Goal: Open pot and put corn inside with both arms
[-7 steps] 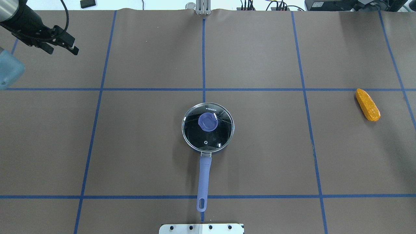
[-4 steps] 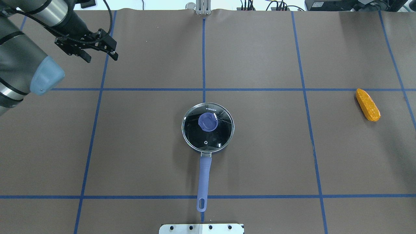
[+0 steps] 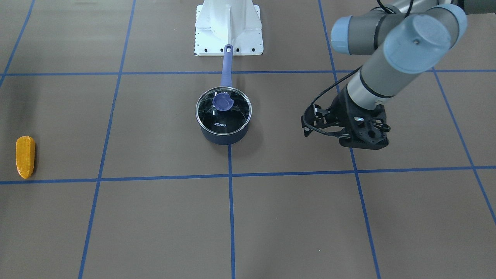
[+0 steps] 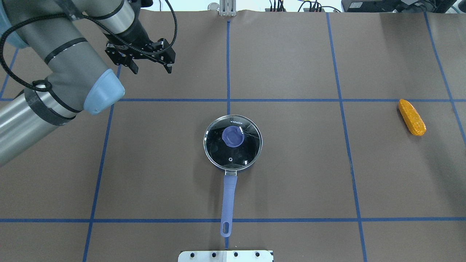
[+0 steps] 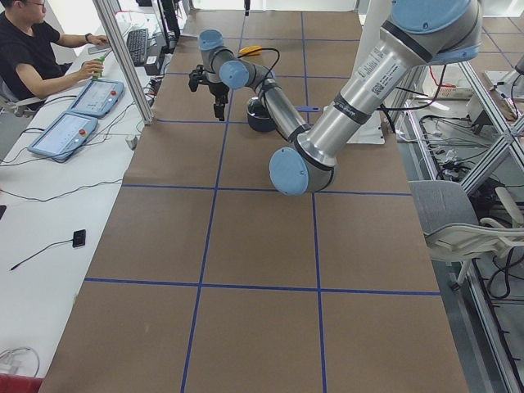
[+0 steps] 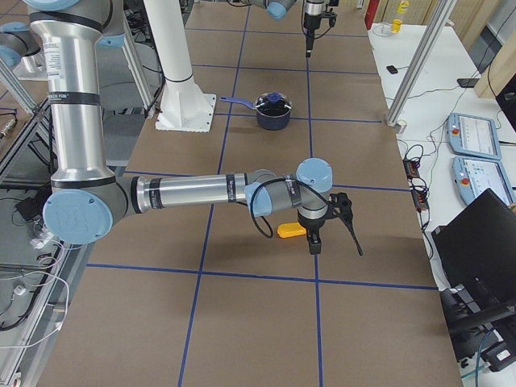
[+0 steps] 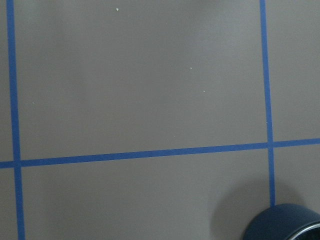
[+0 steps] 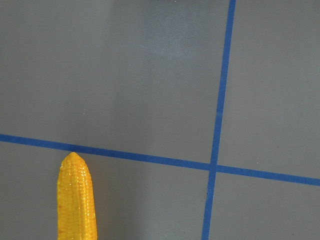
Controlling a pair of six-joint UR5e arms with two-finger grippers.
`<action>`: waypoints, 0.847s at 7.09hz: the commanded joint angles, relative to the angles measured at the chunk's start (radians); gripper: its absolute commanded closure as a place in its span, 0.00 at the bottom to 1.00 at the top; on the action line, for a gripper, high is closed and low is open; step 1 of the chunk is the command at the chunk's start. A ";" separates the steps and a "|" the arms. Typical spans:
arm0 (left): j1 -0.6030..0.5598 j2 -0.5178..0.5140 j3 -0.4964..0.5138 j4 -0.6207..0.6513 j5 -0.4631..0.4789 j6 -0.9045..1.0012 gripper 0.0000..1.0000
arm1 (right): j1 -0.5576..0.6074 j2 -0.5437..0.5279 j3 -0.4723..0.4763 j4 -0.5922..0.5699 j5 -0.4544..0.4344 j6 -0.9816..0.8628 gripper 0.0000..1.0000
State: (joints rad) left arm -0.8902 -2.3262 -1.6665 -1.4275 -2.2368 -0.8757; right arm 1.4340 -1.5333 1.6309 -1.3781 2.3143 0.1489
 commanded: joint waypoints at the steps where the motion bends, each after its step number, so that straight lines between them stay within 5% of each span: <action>1: 0.081 -0.095 0.051 0.012 0.057 -0.081 0.00 | -0.024 -0.008 0.003 0.045 0.039 0.007 0.00; 6: 0.171 -0.231 0.186 0.010 0.123 -0.082 0.00 | -0.096 0.008 -0.009 0.047 0.007 0.009 0.00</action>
State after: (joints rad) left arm -0.7428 -2.5382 -1.4993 -1.4172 -2.1223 -0.9565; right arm 1.3440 -1.5273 1.6239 -1.3316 2.3297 0.1568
